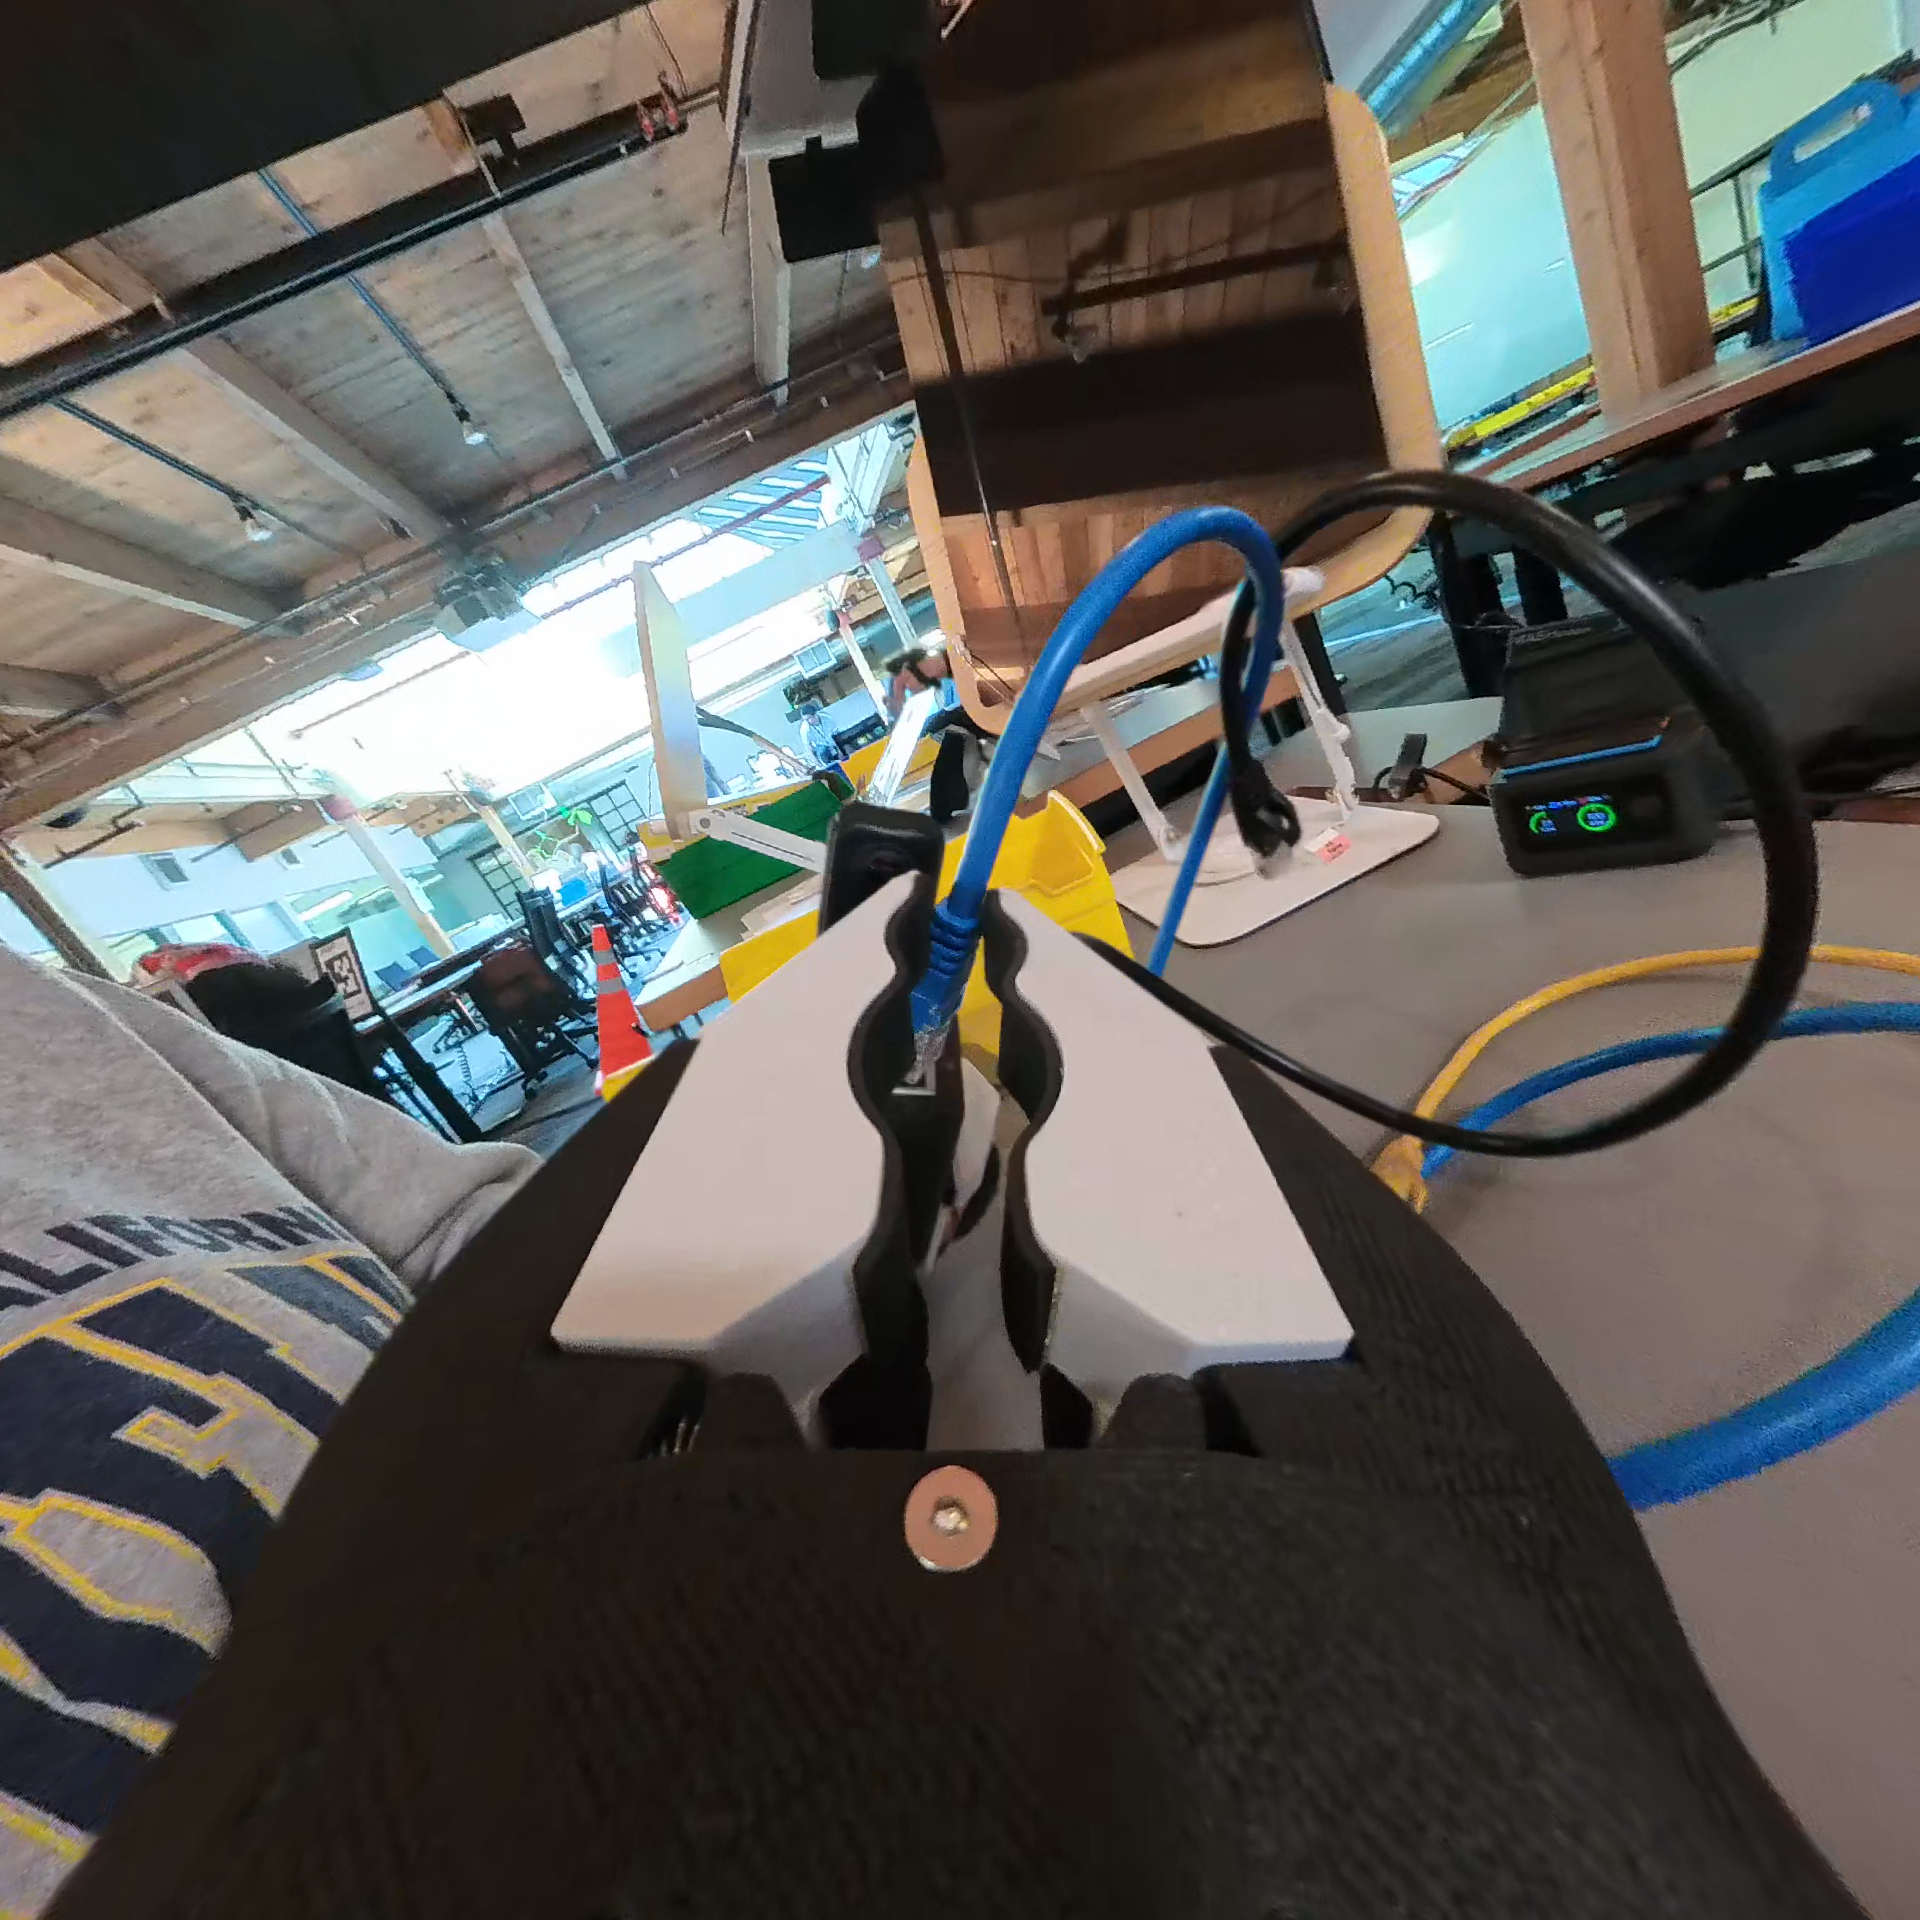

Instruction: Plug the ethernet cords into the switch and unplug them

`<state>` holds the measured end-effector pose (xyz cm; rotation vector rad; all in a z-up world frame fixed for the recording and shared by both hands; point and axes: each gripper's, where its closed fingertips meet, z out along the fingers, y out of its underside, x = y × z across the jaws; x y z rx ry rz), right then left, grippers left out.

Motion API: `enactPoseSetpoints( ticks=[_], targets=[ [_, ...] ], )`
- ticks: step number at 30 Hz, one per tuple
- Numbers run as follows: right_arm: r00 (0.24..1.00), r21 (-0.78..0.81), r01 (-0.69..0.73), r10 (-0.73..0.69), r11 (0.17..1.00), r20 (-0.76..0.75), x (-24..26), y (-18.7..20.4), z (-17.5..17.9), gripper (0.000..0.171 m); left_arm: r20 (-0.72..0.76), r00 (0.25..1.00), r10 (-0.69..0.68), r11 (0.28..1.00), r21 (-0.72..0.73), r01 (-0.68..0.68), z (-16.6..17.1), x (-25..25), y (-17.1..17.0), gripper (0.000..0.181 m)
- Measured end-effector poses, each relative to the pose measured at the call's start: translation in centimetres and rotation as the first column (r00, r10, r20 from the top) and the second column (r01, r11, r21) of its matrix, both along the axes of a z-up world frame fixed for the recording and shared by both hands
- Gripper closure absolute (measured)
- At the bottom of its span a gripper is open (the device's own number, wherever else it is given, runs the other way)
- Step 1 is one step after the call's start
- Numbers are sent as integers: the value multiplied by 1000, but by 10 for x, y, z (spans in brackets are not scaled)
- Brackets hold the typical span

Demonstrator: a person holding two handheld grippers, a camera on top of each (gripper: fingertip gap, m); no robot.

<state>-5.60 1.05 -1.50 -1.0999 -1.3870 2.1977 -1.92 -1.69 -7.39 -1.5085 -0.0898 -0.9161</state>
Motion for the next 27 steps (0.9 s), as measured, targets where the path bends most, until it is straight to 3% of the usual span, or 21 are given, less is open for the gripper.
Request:
enactPoseSetpoints(
  ticks=[15, 22, 27],
  targets=[
    [973, 23, -190, 191, 982, -127, 20, -17, 9, 163, 240, 939, -245, 969, 87, 231, 13, 20, -11, 159],
    [981, 72, -102, 112, 992, -158, 23, -16, 2, 163, 264, 942, -208, 976, 119, 182, 16, 12, -12, 160],
    [990, 37, -9, 14, 999, -138, 20, -14, -15, 163, 391, 914, -105, 989, 140, 53, 20, -21, -13, 161]
  ],
)
